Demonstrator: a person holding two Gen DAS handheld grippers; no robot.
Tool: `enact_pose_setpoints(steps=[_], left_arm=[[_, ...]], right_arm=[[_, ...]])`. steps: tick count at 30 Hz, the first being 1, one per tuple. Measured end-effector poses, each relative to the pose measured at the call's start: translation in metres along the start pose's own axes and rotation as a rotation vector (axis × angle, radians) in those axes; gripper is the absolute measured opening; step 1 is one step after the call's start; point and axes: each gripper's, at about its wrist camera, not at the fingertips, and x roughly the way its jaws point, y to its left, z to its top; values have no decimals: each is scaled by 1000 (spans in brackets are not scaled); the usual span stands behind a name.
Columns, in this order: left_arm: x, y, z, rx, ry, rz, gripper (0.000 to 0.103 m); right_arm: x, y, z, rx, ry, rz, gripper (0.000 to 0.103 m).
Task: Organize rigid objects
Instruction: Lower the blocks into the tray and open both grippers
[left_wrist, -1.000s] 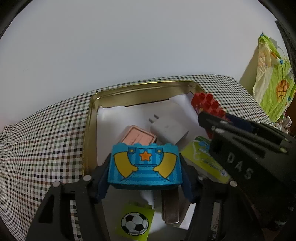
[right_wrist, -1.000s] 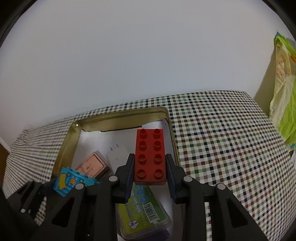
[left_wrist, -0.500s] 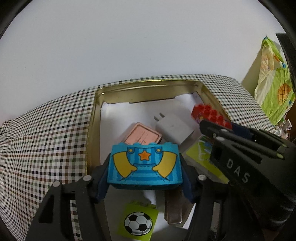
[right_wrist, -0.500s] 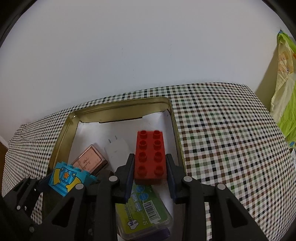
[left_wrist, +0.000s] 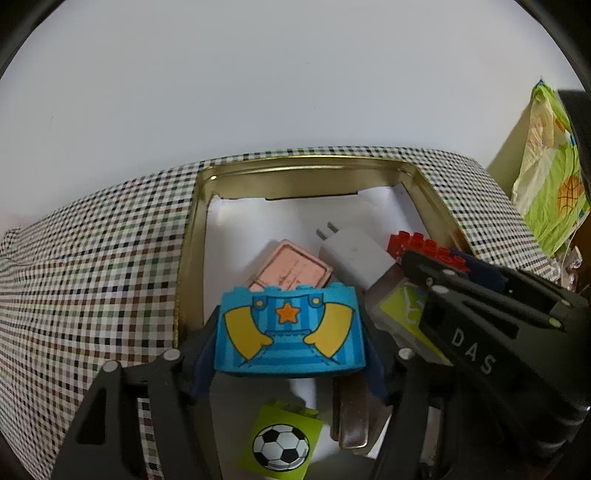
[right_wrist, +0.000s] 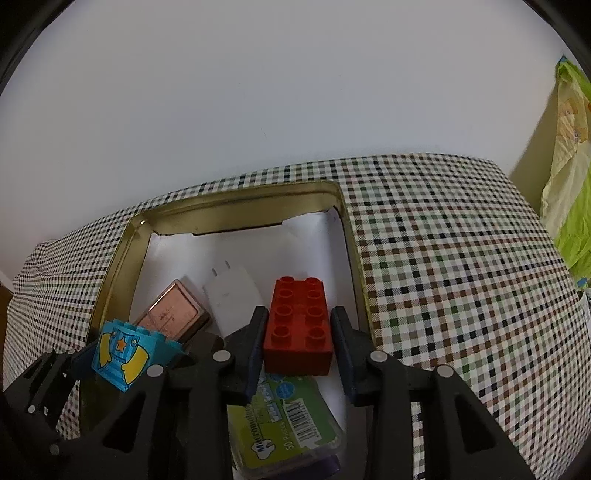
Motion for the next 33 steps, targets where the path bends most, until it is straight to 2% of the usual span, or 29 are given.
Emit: enact_pose_setpoints(steps=[1, 3, 6, 11, 16, 19, 22, 25, 28, 30, 32, 33], left_arm=[[0, -1, 0, 5, 3, 0, 73], [2, -3, 0, 20, 14, -15, 83], [8, -12, -1, 79, 55, -15, 95], [8, -12, -1, 79, 55, -23, 95], [-4, -3, 1, 20, -10, -44, 95], [-9, 1, 2, -2, -33, -54, 95], [-19, -1, 2, -4, -67, -56, 95], [-30, -6, 5, 12, -132, -32, 96], [-39, -3, 7, 14, -208, -2, 101], [-47, 2, 6, 5, -276, 45, 103], [-48, 7, 5, -11, -295, 77, 103], [-48, 10, 5, -22, -291, 70, 103]], right_arm=[[1, 2, 0, -13, 3, 3, 45], [2, 9, -1, -57, 15, 16, 61], [3, 13, -2, -82, 22, 12, 64], [-3, 2, -2, -29, 6, 63, 65], [-13, -7, -2, 29, -33, 105, 65], [-26, -15, -1, 79, -97, 114, 74], [-35, -23, 1, 132, -137, 177, 74], [-38, -28, 3, 173, -155, 223, 74], [-39, -24, 2, 162, -163, 210, 74], [-39, -18, 2, 148, -165, 192, 74], [-43, -17, 0, 130, -176, 179, 74], [-45, -16, 0, 123, -182, 176, 74]])
